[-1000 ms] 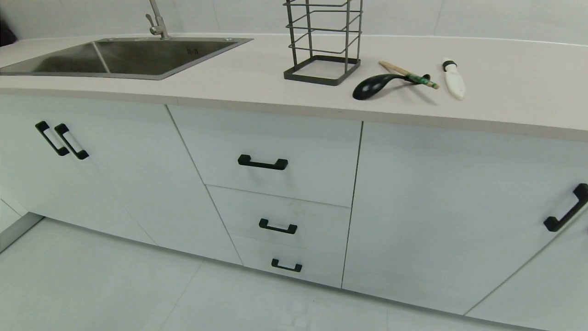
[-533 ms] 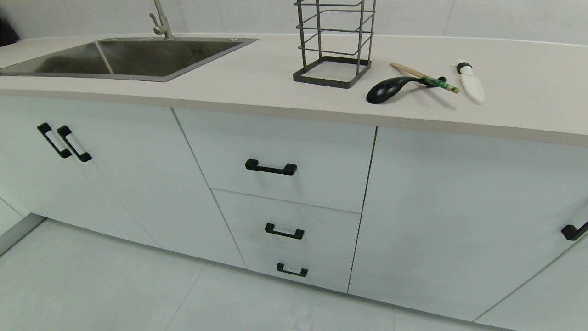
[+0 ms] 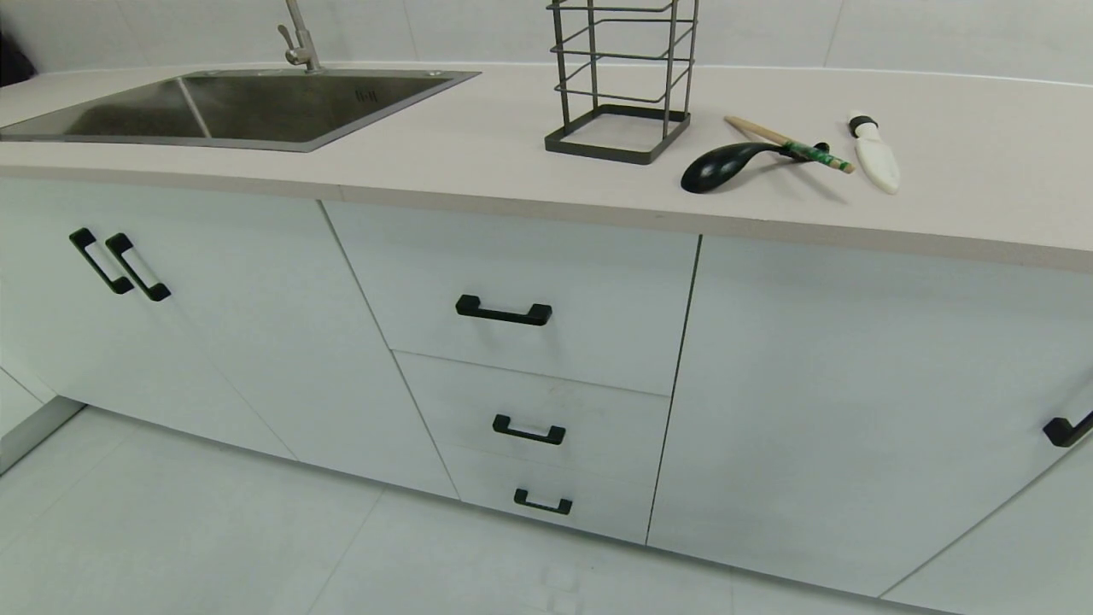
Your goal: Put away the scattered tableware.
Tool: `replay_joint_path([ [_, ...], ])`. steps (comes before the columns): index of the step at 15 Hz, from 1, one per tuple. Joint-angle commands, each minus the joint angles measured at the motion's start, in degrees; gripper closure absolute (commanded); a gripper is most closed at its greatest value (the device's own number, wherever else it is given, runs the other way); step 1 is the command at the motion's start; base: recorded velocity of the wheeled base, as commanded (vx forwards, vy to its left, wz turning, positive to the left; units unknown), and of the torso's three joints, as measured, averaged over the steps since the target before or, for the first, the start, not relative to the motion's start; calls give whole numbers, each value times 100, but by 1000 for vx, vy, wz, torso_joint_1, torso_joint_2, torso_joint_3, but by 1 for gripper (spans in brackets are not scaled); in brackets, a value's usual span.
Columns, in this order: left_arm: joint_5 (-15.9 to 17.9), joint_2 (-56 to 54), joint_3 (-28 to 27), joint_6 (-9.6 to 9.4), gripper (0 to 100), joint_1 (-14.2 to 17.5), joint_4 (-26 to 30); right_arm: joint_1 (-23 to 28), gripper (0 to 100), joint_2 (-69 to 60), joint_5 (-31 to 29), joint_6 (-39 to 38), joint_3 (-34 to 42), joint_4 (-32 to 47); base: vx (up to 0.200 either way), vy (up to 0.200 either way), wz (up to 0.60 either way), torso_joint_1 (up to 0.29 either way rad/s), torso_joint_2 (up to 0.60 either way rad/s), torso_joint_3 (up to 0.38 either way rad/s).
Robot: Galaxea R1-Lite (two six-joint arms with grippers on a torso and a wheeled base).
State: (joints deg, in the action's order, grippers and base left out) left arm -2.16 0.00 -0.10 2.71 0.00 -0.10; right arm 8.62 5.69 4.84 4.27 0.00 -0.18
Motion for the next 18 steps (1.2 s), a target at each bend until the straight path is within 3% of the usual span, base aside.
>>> replay_joint_path([
  [1, -4, 0, 1, 11, 0, 0, 1, -1, 100, 11, -27, 4, 0, -8, 0, 0, 0, 0, 0, 0],
  [4, 14, 0, 10, 11, 0, 9, -78, -1, 100, 11, -45, -14, 0, -8, 0, 0, 0, 0, 0, 0],
  [5, 66, 0, -8, -139, 0, 9, -702, -1, 100, 2, -45, -22, 0, -8, 0, 0, 0, 0, 0, 0],
  [6, 260, 0, -8, -517, 0, 9, -1493, -1, 100, 11, -45, -22, 0, -8, 0, 0, 0, 0, 0, 0],
  [7, 488, 0, -8, -851, 0, 9, -1616, -1, 100, 11, -45, 4, 0, -8, 0, 0, 0, 0, 0, 0],
  [8, 620, 0, -25, -1079, 0, 9, -1511, -1, 100, 11, -45, 4, 0, -8, 0, 0, 0, 0, 0, 0],
  [9, 673, 0, -43, -1158, 0, 9, -1449, -1, 100, 2, -45, -14, 0, 1, 0, 0, 0, 0, 0, 0],
  [10, 1086, 229, -342, -1396, 0, -9, -1010, -1, 100, 2, -53, -119, 0, 9, 0, 0, 0, 0, 0, 0],
  [11, 1420, 536, -676, -1440, 0, -26, -676, -1, 100, 2, -71, -172, 0, 9, 0, 0, 0, 0, 0, 0],
  [13, 1763, 1257, -1361, -1475, 0, -35, -465, -1, 100, 2, -106, -181, 0, 9, 0, 0, 0, 0, 0, 0],
  [16, 1912, 2944, -2671, -2134, 0, -35, -482, -1, 100, 2, -106, -181, 0, 9, 0, 0, 0, 0, 0, 0],
  [17, 2088, 4087, -3523, -3004, 0, -44, -482, -1, 100, 2, -106, -181, 0, 9, 0, 0, 0, 0, 0, 0],
  [18, 2193, 4667, -3840, -3848, 0, -62, -482, -1, 100, 2, -106, -181, 0, 9, 0, 0, 0, 0, 0, 0],
])
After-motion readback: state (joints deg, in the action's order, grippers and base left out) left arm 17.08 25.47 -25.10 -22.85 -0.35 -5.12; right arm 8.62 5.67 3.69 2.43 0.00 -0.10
